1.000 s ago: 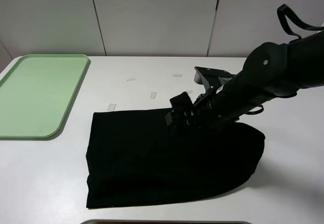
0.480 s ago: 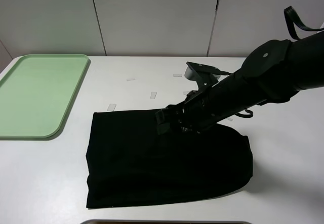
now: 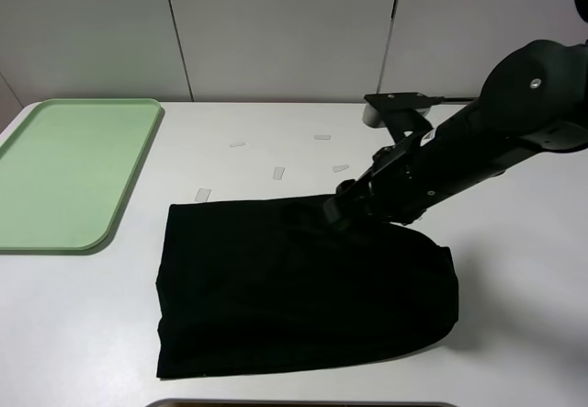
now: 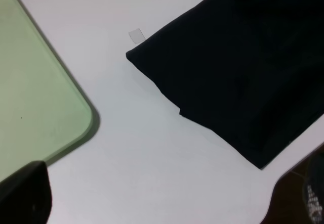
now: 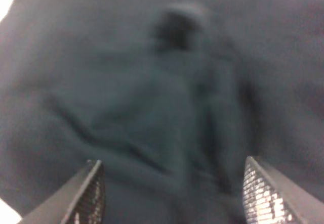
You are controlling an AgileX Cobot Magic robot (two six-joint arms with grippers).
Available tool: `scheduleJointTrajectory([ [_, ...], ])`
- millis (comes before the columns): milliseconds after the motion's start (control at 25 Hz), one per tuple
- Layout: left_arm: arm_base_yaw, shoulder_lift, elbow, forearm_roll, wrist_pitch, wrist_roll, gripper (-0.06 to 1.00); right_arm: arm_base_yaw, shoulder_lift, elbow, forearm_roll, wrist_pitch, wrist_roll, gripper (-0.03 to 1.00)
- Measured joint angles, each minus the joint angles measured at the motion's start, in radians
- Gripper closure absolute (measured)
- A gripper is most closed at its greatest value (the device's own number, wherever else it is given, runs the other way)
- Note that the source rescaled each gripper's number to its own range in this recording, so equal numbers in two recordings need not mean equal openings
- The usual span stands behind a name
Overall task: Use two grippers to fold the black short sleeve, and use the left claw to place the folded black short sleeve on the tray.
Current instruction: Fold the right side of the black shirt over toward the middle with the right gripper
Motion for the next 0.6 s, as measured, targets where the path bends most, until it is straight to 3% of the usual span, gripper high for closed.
scheduleJointTrajectory([
  [40,0.000,0.000,0.000,0.000,0.000,0.000,-0.05,-0.041,-0.010,0.000,-0.166,0.025,0.137,0.31],
  [160,0.000,0.000,0.000,0.000,0.000,0.000,-0.05,-0.107,-0.010,0.001,-0.389,0.066,0.324,0.08],
  [280,0.000,0.000,0.000,0.000,0.000,0.000,-0.05,-0.151,-0.010,0.001,-0.511,0.084,0.431,-0.01],
  [600,0.000,0.000,0.000,0.000,0.000,0.000,-0.05,-0.266,-0.010,0.001,-0.742,0.144,0.521,-0.03],
])
